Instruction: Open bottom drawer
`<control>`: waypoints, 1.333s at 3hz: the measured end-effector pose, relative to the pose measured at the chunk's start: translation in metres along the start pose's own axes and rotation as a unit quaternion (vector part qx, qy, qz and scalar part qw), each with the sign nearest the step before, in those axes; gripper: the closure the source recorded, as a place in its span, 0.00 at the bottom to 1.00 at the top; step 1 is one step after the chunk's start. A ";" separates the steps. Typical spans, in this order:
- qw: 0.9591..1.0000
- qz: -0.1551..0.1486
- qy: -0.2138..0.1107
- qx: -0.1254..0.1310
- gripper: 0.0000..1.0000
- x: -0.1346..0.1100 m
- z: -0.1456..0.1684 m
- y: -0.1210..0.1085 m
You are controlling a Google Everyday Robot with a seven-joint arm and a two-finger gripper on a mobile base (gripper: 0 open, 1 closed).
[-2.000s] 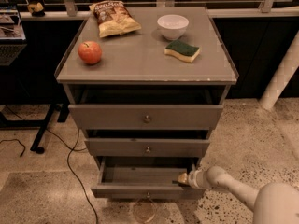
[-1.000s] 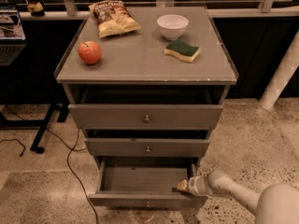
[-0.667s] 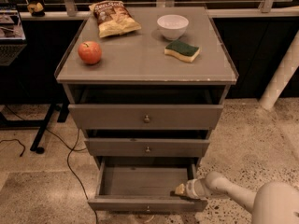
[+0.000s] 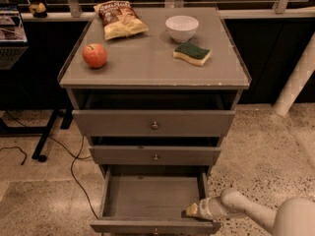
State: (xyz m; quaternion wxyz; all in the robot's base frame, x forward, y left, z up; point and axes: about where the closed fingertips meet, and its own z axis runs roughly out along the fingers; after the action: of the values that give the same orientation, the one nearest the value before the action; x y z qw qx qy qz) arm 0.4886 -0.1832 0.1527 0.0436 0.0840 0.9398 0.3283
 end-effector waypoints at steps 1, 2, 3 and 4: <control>1.000 0.010 -0.001 -0.014 1.00 0.014 -0.006 -0.006; 1.000 0.012 0.000 -0.028 0.82 0.016 -0.008 -0.005; 0.999 0.004 -0.018 -0.048 0.59 0.009 -0.020 0.008; 0.996 -0.009 -0.051 -0.068 0.35 0.004 -0.038 0.022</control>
Offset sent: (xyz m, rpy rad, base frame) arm -0.0169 -0.0119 0.0065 0.0868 -0.0060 -0.0280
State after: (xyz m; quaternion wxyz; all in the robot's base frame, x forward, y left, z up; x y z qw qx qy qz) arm 0.4821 -0.1889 0.1961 0.1000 0.0888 0.9126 0.3863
